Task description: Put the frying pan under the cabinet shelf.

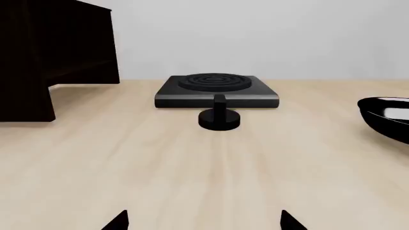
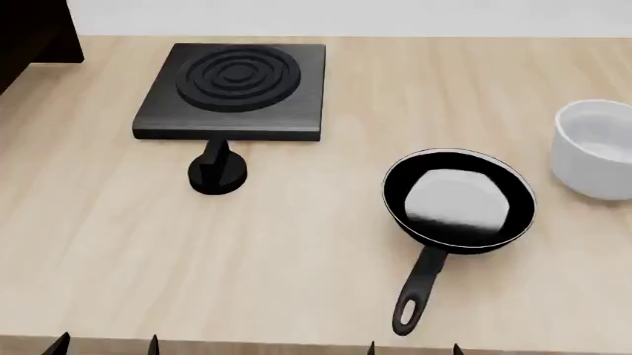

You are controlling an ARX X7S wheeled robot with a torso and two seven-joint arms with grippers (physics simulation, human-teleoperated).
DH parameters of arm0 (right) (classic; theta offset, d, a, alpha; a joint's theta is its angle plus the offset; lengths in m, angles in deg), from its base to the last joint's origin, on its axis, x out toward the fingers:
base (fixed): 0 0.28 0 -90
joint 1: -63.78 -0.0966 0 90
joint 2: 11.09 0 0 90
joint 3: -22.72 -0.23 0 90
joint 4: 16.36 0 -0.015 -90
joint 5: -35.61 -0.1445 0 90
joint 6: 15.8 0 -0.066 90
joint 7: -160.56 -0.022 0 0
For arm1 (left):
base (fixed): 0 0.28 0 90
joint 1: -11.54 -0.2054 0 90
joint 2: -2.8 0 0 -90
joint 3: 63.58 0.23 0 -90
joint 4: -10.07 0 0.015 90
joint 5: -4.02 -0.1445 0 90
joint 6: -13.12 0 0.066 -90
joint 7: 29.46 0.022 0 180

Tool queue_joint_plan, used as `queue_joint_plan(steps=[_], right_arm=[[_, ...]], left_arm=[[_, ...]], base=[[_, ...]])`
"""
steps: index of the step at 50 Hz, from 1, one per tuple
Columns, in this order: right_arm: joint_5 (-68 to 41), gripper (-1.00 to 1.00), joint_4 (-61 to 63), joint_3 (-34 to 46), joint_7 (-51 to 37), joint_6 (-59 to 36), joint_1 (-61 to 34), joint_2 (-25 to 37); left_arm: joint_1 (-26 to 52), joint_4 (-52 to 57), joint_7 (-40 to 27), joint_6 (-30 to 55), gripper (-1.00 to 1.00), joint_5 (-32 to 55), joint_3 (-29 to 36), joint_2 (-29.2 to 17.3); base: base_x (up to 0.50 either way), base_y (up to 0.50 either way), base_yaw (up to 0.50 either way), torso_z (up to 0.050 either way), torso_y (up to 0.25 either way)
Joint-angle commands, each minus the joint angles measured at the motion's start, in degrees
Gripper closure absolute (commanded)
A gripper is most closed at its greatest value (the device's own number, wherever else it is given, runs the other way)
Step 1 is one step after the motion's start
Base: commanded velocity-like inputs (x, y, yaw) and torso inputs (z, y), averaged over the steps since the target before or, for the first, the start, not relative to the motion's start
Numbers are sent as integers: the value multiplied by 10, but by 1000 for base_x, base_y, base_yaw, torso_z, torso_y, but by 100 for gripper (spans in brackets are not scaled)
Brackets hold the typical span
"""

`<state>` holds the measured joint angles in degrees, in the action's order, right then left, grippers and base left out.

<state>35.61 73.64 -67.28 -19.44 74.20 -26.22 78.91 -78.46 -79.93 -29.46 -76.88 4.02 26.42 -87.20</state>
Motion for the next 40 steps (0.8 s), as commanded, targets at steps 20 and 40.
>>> queue_joint_plan(steps=[20, 40], right_arm=[[-37, -100, 14, 62, -38, 6, 1, 48], [-48, -100, 24, 79, -48, -2, -1, 63]], left_arm=[[-8, 28, -63, 3, -100, 16, 47, -38], [-11, 35, -73, 15, -100, 23, 70, -56]], base=[[0, 0, 0, 37, 66], [0, 0, 0, 48, 83]])
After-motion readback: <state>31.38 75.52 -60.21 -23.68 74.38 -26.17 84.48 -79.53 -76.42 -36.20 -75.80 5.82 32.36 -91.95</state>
